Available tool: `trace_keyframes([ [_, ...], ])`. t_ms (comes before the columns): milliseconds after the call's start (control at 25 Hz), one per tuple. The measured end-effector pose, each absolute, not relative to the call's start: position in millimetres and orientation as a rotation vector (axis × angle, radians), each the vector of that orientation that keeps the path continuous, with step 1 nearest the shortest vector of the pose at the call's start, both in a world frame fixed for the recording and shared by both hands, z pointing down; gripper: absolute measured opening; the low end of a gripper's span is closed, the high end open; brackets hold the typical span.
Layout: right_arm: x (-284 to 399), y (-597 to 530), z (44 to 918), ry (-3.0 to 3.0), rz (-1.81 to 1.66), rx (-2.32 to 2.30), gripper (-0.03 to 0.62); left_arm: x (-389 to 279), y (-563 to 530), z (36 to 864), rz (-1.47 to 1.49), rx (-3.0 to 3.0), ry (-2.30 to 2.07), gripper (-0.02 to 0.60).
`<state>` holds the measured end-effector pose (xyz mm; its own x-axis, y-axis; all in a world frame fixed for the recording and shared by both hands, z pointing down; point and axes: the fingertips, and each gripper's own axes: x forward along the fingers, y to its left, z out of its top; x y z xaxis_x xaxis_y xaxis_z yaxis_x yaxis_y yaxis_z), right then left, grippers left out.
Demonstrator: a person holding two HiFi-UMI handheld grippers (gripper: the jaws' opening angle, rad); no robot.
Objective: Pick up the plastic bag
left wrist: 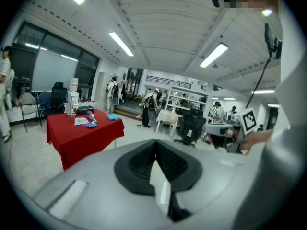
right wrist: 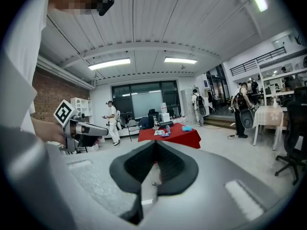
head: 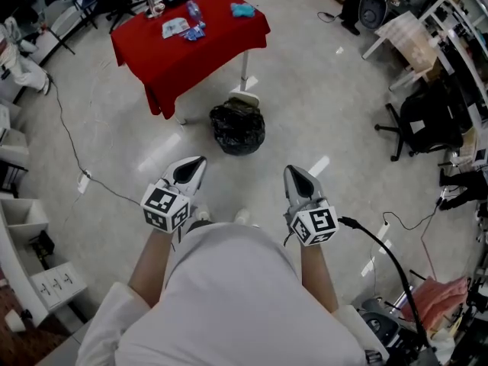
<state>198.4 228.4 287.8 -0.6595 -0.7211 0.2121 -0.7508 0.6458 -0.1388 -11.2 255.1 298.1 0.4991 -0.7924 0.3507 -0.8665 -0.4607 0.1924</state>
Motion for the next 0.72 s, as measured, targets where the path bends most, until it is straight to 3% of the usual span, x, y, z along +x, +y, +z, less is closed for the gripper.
trace_keyframes([
  [720,223,211,308,-2.763,0.291,1.072,0.002,6,238,306,0.310,2.351,-1.486,0.003],
])
